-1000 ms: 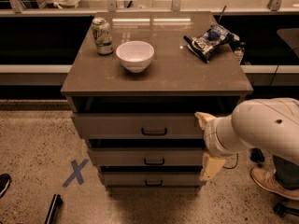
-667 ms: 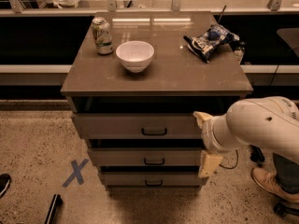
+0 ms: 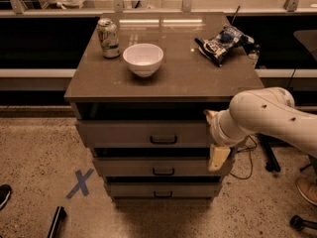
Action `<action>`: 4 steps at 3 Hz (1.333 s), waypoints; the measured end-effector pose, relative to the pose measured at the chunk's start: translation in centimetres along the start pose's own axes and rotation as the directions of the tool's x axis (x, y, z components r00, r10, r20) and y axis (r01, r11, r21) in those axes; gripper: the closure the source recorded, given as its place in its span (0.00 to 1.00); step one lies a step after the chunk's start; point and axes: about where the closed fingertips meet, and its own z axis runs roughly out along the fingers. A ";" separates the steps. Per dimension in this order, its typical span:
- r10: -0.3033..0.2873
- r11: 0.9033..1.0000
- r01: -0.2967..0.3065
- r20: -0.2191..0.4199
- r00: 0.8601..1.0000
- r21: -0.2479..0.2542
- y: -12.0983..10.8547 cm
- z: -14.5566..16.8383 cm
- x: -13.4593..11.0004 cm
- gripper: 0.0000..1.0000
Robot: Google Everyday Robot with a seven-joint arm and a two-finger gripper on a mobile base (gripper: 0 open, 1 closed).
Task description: Open top drawer
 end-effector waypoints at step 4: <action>0.005 1.000 -0.005 0.031 1.000 0.011 1.6 -3.8 -0.2 0.36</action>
Offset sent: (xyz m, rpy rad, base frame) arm 0.0374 0.0082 -0.0169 0.0056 0.0312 0.0042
